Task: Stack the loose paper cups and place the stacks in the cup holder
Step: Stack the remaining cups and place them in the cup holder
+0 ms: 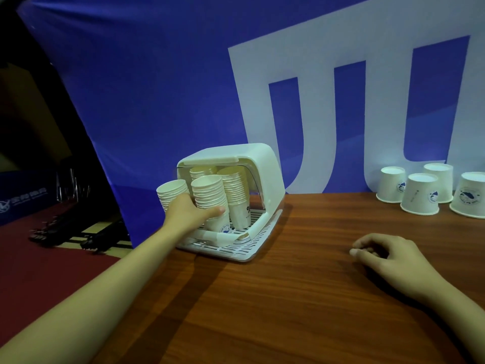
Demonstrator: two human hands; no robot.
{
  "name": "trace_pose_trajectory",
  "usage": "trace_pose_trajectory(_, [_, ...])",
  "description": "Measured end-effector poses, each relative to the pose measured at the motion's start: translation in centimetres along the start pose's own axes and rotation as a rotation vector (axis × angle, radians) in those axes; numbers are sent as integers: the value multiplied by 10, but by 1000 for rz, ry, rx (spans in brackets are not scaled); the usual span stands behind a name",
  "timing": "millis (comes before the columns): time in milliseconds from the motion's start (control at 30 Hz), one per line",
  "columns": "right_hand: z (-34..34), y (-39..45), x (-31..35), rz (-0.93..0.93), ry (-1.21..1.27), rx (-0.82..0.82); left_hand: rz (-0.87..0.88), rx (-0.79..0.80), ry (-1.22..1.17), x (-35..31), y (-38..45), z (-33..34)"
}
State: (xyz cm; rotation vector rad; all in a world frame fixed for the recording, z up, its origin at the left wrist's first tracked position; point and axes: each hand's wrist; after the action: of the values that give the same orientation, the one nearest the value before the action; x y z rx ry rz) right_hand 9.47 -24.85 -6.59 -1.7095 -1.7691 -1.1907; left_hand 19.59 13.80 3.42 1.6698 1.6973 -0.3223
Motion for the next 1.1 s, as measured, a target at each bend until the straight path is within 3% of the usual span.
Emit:
trace_pose_trajectory(233, [-1, 0, 0, 2, 6, 5, -20, -84, 57, 17, -8, 1])
trace_pose_trajectory(367, [0, -1, 1, 10, 10, 11, 192, -422, 97, 26, -12, -7])
trace_pose_trajectory(433, [0, -1, 2, 14, 16, 14, 218, -538, 115, 30, -6, -15])
trace_pose_trajectory(567, [-2, -3, 6, 20, 23, 18, -115, -361, -89, 41, 18, -26])
trace_pose_trajectory(633, [-2, -4, 7, 20, 17, 12, -192, -309, -133, 48, 26, -26])
trace_pose_trajectory(833, [-2, -3, 6, 18, 11, 16, -160, -322, -131, 48, 26, -14])
trace_pose_trajectory(1100, [-2, -4, 9, 43, 5, 19, -111, -224, -98, 51, 29, -13])
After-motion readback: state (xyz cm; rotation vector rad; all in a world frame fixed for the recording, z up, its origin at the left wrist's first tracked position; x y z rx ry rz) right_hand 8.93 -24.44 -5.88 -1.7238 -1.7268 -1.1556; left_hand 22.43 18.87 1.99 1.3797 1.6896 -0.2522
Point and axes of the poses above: each hand's wrist, its own y-axis towards the middle knuckle, its own z-axis out of the palm, x = y × z
